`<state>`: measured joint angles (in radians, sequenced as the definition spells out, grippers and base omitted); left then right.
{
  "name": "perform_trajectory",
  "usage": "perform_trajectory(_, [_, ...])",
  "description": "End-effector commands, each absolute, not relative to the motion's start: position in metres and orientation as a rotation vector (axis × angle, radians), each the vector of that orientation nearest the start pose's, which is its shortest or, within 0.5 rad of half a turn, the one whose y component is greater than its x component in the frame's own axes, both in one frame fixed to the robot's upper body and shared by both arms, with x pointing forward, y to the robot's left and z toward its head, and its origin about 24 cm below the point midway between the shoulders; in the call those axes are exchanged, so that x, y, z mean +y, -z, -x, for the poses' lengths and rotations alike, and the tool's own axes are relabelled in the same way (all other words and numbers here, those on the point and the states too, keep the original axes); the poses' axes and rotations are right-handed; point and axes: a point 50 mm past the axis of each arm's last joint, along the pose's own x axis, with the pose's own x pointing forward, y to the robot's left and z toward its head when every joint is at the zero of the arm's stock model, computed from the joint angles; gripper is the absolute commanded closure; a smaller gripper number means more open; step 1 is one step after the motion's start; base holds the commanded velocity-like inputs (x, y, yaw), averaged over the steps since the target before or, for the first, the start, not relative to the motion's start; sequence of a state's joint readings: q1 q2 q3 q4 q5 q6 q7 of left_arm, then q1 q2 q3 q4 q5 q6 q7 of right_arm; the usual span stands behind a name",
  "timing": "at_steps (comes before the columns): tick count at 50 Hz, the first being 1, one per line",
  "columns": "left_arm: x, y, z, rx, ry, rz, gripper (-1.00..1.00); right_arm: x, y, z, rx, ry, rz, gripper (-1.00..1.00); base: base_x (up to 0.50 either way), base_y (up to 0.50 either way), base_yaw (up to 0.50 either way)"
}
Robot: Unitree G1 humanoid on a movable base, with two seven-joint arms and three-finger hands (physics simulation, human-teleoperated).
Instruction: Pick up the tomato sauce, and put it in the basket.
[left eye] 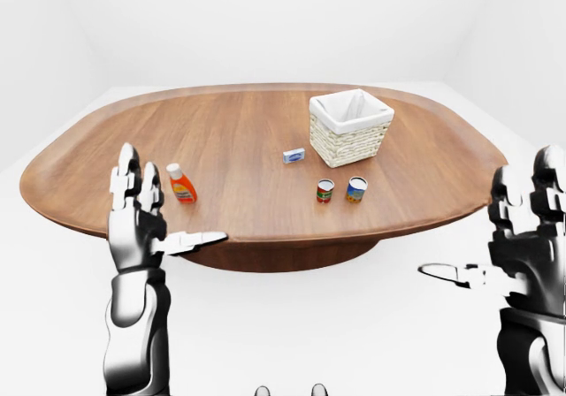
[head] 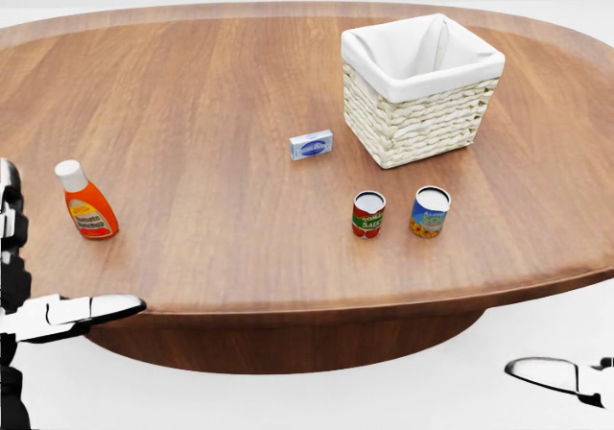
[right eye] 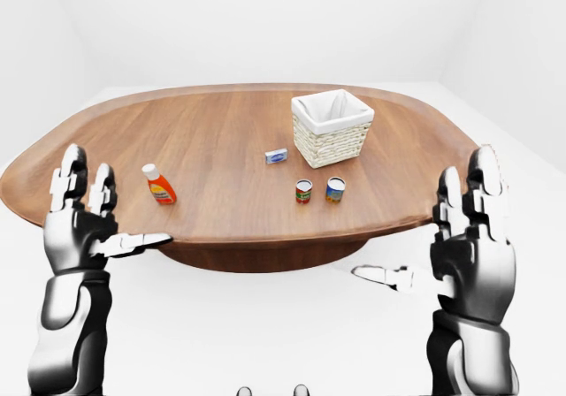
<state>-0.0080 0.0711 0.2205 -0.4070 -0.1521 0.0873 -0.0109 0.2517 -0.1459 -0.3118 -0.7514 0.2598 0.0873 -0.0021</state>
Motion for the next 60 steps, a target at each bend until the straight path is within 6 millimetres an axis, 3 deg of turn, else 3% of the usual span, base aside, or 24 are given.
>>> perform_trajectory(1, [0.226,-0.216,-0.183,-0.771,-0.273,0.072,-1.0,-0.264,-0.238,-0.079,-0.564,0.326,0.129,-1.0,0.0,0.0,0.0])
perform_trajectory(5, [0.225,-0.222,-0.176,-0.806,-0.268,0.067,-1.0,-0.277,-0.25,-0.043,-0.56,0.359,0.099,-1.0,0.0,0.0,0.0])
perform_trajectory(9, [0.229,-0.223,-0.177,-0.813,-0.279,0.077,-1.0,-0.28,-0.269,-0.023,-0.665,0.365,0.129,-1.0,0.0,0.0,0.0])
perform_trajectory(31, [0.233,-0.217,-0.182,-0.775,-0.293,0.088,-1.0,-0.276,-0.283,-0.009,-0.899,0.322,0.125,-1.0,0.0,-0.12,0.0])
perform_trajectory(52, [0.233,-0.21,-0.187,-0.734,-0.29,0.084,-1.0,-0.275,-0.283,-0.01,-0.952,0.273,0.099,-1.0,0.0,-0.29,0.0])
perform_trajectory(60, [0.231,-0.21,-0.186,-0.734,-0.289,0.081,-1.0,-0.275,-0.28,-0.008,-0.883,0.313,0.159,-1.0,0.0,-0.3,0.0])
